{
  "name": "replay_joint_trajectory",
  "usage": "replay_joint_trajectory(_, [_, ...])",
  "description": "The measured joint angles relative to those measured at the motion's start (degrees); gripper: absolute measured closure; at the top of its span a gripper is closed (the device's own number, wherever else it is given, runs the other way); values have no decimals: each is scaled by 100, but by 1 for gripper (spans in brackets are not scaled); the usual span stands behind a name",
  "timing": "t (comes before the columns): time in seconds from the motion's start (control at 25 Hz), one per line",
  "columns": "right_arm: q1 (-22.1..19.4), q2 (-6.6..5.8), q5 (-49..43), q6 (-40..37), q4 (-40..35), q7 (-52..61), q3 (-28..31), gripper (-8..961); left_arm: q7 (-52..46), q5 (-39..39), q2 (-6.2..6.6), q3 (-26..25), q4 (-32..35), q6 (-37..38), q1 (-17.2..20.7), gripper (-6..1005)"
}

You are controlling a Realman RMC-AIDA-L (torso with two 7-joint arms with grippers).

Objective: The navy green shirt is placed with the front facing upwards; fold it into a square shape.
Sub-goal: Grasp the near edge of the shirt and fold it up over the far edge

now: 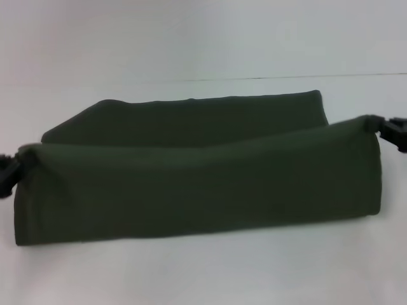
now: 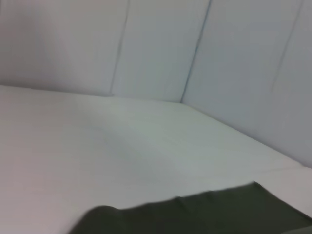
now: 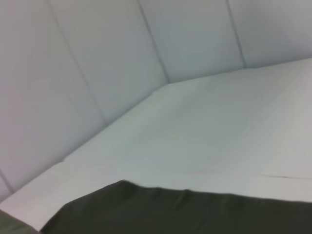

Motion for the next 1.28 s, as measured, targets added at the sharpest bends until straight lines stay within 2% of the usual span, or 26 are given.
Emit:
replay_joint_trajectory(0.44, [703,1,-7,2143,751,351,-909,920,-324,-14,-34,333,-490,-1983,-654,870])
replay_joint_trajectory(0.68, [1016,41,-8,2986,928,381,-1356,921,-543,-15,-73,1030,-671,-3159,-940,866])
replay_joint_trajectory(0.8, [1156,48,-7,3272,984,393,-1442,921,-575,-19,-99,1202,-710,-3575,-1106,864])
replay_joint_trajectory(1.08, [1558,-103,-9,3968,1469,458,-1510,912,-629,-22,-88,1485,-931,-4521,-1530,860])
replay_joint_trajectory(1.28, [1720,-131,1,4522,1762,422,-1728,899,-750,-22,-50,1943,-1299,-5341,-1748,856])
